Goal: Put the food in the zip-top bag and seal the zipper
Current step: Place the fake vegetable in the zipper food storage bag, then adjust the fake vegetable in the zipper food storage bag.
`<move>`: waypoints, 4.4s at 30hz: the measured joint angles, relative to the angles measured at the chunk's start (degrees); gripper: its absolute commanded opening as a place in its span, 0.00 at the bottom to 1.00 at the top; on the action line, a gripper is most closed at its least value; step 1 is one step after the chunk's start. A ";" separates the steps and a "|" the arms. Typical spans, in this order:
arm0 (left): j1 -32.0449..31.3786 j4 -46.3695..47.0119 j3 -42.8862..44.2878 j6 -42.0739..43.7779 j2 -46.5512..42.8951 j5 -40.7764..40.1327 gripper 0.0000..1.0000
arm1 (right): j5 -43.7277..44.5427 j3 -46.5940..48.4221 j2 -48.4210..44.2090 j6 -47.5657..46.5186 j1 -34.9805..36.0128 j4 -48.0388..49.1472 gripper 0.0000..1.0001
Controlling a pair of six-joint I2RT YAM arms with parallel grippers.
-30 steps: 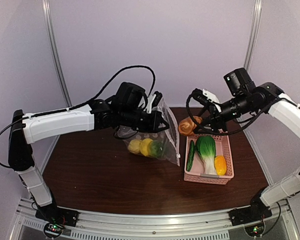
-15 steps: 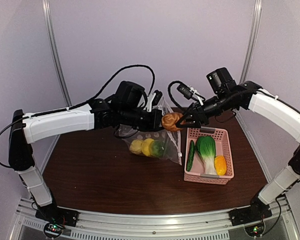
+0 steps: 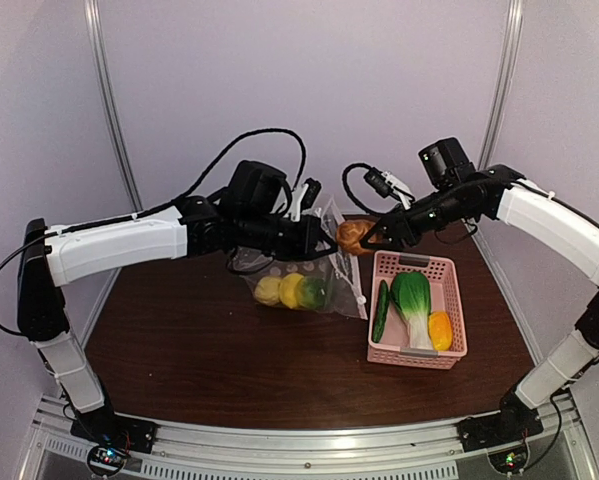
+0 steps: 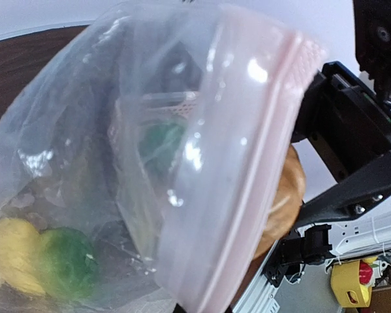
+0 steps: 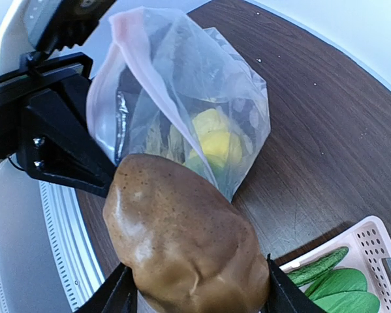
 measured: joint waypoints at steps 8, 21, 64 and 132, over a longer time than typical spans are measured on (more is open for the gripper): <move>-0.46 1.97 0.00 -0.81 0.00 1.73 0.00 | 5.11 0.11 0.74 0.70 1.05 -0.46 0.37; -0.61 3.10 0.37 -1.88 0.81 2.99 0.00 | 9.14 1.68 1.44 5.95 4.55 -2.25 0.47; 0.26 6.29 1.70 -5.11 1.77 3.50 0.00 | 1.25 -3.28 -5.75 -0.87 -2.54 -0.55 0.75; 0.26 8.81 -1.44 -6.14 0.09 9.03 0.00 | 1.88 9.16 7.63 -5.90 5.57 -8.52 0.52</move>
